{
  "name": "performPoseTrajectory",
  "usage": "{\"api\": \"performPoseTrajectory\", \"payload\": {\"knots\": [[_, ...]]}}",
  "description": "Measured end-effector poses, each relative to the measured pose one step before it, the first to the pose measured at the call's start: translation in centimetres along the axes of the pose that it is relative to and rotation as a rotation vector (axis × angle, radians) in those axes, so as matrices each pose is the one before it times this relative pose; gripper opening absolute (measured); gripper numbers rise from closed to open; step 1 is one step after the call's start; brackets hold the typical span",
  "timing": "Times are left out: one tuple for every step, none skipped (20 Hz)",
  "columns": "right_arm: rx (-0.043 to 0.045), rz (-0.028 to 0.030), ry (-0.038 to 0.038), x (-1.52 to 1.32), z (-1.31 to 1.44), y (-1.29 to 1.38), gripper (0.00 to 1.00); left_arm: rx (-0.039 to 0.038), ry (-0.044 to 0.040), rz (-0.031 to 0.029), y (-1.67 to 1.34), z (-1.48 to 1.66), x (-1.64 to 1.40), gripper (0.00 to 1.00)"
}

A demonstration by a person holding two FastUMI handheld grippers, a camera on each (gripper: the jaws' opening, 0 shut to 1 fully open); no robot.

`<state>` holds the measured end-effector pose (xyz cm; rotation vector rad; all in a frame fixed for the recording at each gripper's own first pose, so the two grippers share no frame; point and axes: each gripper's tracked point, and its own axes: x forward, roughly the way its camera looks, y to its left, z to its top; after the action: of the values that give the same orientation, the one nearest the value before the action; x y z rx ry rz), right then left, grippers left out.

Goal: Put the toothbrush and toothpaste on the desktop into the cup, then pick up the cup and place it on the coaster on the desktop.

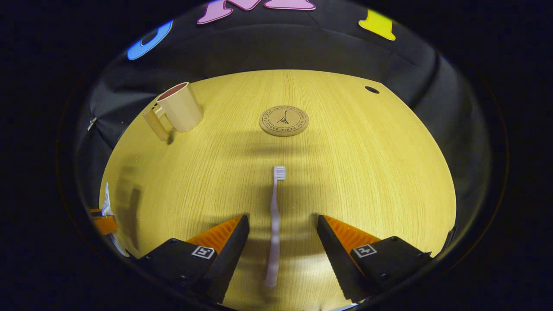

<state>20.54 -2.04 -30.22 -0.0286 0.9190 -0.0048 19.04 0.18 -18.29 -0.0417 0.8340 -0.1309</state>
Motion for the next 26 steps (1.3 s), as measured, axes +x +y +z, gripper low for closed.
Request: {"api": "performPoseTrajectory", "payload": {"knots": [[-0.00301,0.00264,-0.01941,-0.031,0.415,0.201,0.98,0.00101,0.00142,0.00015,0.158,-0.254,-0.13,0.23],[-0.00624,0.0062,0.013,0.174,-0.251,0.153,0.95,0.00035,0.00104,0.0014,0.175,-0.138,-0.074,0.23],[-0.00237,0.00094,-0.00632,-0.118,0.261,0.13,0.9,-0.00149,0.00247,0.00151,0.166,-0.22,-0.054,0.23],[-0.00422,0.00232,0.01155,0.133,-0.132,0.177,0.83,-0.00253,0.00235,-0.00017,0.087,-0.081,-0.035,0.23],[0.00184,-0.00163,0.0072,0.052,0.114,0.086,0.74,-0.00096,0.00031,-0.00056,0.028,-0.091,-0.009,0.23],[-0.00154,0.00016,0.00934,-0.021,-0.156,0.111,0.59,0.0002,-0.00233,-0.00002,-0.012,-0.081,-0.009,0.23],[-0.00179,-0.0012,0.01525,0.128,-0.056,0.074,0.67,0.00152,-0.00356,-0.00126,-0.015,0.106,-0.02,0.23],[-0.00216,-0.00243,0.01459,-0.034,-0.03,0.054,0.47,0.00239,-0.00322,-0.00233,-0.036,0.126,-0.082,0.23],[-0.00044,0.00053,0.02292,-0.199,-0.087,0.072,0.43,0.002,-0.00517,-0.00183,-0.023,0.177,-0.171,0.23],[0.00016,0.00612,0.01345,0.007,0.18,0.029,0.4,-0.00007,-0.00739,-0.00083,-0.017,0.223,-0.048,0.23],[0.02157,-0.01251,0.00584,0.119,-0.077,-0.302,0.37,-0.00274,-0.00741,-0.0026,-0.112,0.123,-0.109,0.23],[0.02611,0.00403,0.00437,0.031,0.091,-0.073,0.11,-0.00533,-0.0061,-0.00352,-0.141,0.166,-0.126,0.23],[0.01981,0.00601,0.00061,-0.04,0.23,0.07,0.11,-0.00477,-0.00448,-0.0038,-0.105,0.059,-0.009,0.23],[0.00031,0.01013,0.00462,-0.165,-0.168,0.061,0.08,-0.00354,-0.00354,-0.00152,-0.016,0.041,-0.018,0.23],[-0.02195,0.01735,0.00313,0.244,-0.005,0.122,0.07,-0.00349,-0.00188,0.00003,-0.055,0.021,0.119,0.23],[-0.03151,0.01249,-0.00285,0.008,-0.102,0.037,0.05,-0.00481,0.00102,0.00075,-0.079,-0.025,0.102,0.23],[-0.03802,0.00992,-0.00368,-0.056,-0.116,0.115,0.05,-0.00596,0.00231,0.00013,0.034,-0.187,0.147,0.23],[-0.031,0.00939,-0.00421,-0.098,0.0,0.141,0.05,-0.00557,0.00299,-0.00174,-0.071,-0.056,0.036,0.23],[-0.01562,0.01123,0.00169,0.067,-0.022,0.109,0.05,-0.00473,0.00083,-0.00111,-0.01,-0.004,0.079,0.23],[0.00262,0.00792,0.00605,-0.333,-0.263,0.133,0.05,-0.0015,0.0008,-0.00145,-0.063,0.086,0.019,0.22],[0.01125,0.00632,-0.0051,-0.197,0.14,-0.018,0.05,0.0024,-0.00082,0.00078,0.013,0.043,-0.015,0.23],[0.01474,0.00956,-0.00854,-0.182,0.281,0.025,0.05,0.00467,-0.00344,0.0041,0.093,0.23,-0.107,0.23],[0.01328,0.00848,-0.00844,-0.327,0.279,-0.096,0.05,0.00329,-0.00619,0.00389,-0.072,0.264,-0.073,0.23],[0.00904,0.00985,-0.0044,-0.317,0.194,-0.123,0.05,-0.00034,-0.00738,0.00392,0.019,0.389,-0.161,0.23],[0.00719,0.00793,-0.00885,-0.274,0.297,-0.226,0.05,-0.00308,-0.00838,0.00259,0.065,0.705,0.043,0.23],[0.00383,0.0051,-0.0079,-0.363,0.159,-0.293,0.05,-0.00485,-0.01208,0.00126,0.063,0.902,0.081,0.23]]}}
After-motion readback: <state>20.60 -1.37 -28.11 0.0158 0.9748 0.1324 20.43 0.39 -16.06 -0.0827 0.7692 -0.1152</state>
